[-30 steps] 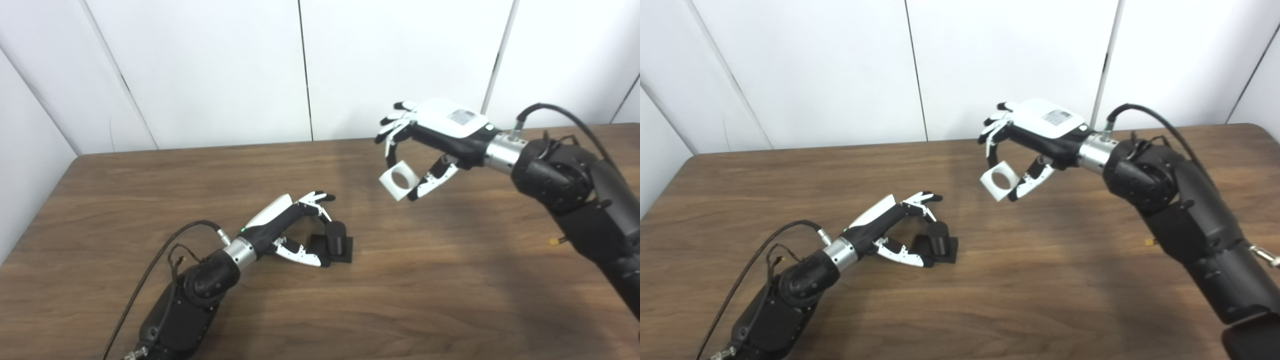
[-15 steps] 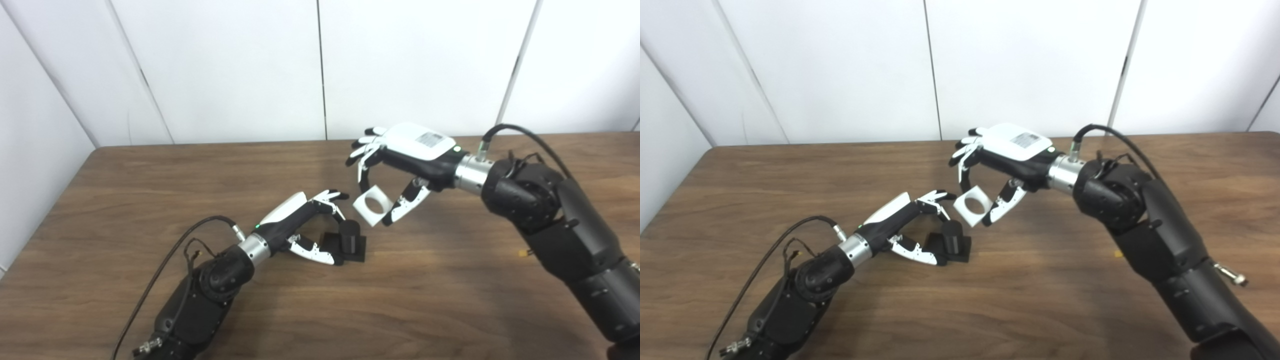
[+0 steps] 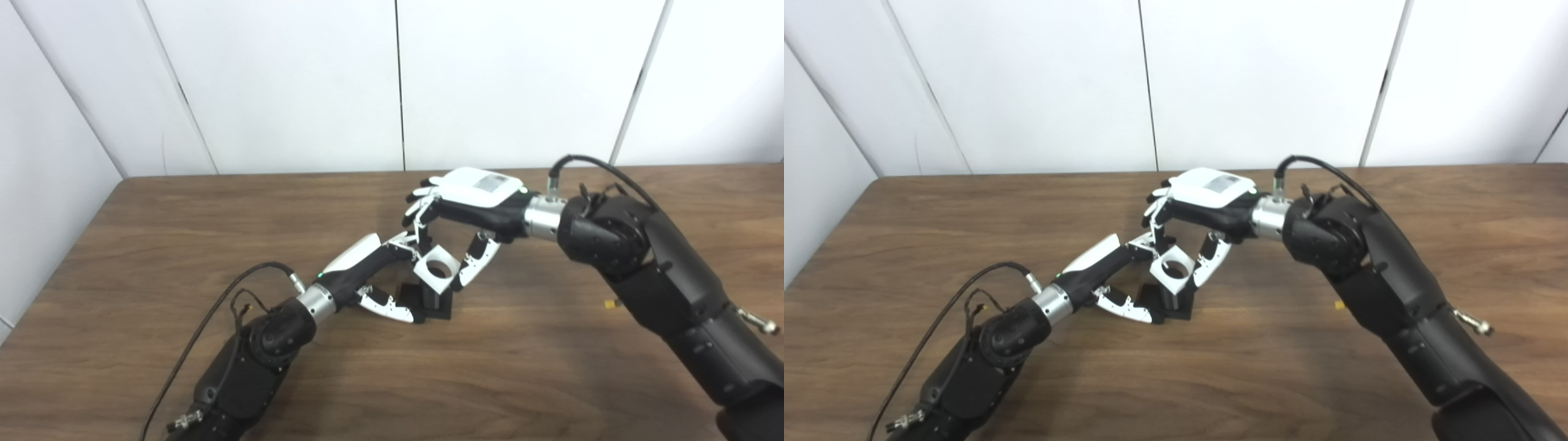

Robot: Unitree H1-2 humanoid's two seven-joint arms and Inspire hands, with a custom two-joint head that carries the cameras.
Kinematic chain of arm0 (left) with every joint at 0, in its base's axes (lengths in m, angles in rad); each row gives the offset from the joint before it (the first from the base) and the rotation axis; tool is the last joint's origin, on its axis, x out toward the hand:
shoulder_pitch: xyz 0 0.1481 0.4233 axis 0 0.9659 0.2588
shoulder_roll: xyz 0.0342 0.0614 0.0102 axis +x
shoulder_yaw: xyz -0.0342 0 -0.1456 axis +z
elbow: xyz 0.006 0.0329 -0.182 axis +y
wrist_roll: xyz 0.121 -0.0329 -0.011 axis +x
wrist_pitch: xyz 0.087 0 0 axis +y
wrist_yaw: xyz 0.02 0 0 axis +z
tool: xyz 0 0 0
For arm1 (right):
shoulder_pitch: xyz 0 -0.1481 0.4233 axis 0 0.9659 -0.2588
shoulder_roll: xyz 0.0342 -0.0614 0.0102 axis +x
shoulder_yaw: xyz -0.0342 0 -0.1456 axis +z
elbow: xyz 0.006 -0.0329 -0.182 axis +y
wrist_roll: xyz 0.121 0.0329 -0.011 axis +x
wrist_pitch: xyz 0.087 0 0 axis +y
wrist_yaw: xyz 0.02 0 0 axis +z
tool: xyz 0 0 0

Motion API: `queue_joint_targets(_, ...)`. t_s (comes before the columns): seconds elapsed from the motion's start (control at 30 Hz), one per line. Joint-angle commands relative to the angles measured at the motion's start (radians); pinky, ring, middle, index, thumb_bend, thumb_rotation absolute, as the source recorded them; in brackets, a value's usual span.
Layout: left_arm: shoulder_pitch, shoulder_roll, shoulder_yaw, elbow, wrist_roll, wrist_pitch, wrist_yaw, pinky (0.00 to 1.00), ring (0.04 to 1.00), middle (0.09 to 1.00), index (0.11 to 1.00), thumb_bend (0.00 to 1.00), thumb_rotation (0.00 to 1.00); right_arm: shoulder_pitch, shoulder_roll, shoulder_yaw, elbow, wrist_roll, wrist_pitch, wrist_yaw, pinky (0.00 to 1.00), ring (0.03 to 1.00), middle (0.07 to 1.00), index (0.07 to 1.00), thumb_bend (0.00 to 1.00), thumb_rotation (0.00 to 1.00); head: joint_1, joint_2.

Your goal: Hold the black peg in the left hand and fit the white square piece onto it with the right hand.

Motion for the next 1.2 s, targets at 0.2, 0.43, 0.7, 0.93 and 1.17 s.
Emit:
queue_joint_targets(0.2,0.007,0.002,-0.023,0.005,0.035,0.05,-0.027,0.95,1.0,0.945,0.491,0.52,0.08,-0.091,0.016,-0.011,-0.013,0.005,0.025,0.026,1.0,0.933,0.817,0.479,0.52,0.14,0.004,0.005)
queue_joint_targets(0.43,0.01,-0.001,-0.022,0.006,0.031,0.043,-0.024,0.95,1.0,0.943,0.491,0.52,0.08,-0.091,0.013,-0.008,-0.01,0.007,0.029,0.039,1.0,0.933,0.816,0.479,0.52,0.14,0.009,0.009)
queue_joint_targets(0.7,0.014,0.006,-0.021,-0.01,0.034,0.059,-0.027,0.95,1.0,0.943,0.491,0.52,0.08,-0.098,0.004,0.011,0.005,-0.001,0.017,0.059,1.0,0.934,0.825,0.479,0.52,0.14,0.009,0.015)
queue_joint_targets(0.93,0.017,0.009,-0.02,-0.02,0.032,0.068,-0.029,0.95,1.0,0.945,0.491,0.52,0.08,-0.106,0.002,0.015,0.017,-0.012,0.011,0.076,1.0,0.932,0.821,0.479,0.52,0.14,0.002,0.018)
queue_joint_targets(1.17,0.017,0.005,-0.019,-0.024,0.033,0.079,-0.029,0.95,1.0,0.947,0.491,0.52,0.08,-0.093,0.004,0.016,0.026,-0.016,0.014,0.073,1.0,0.935,0.818,0.479,0.52,0.14,0.008,0.022)
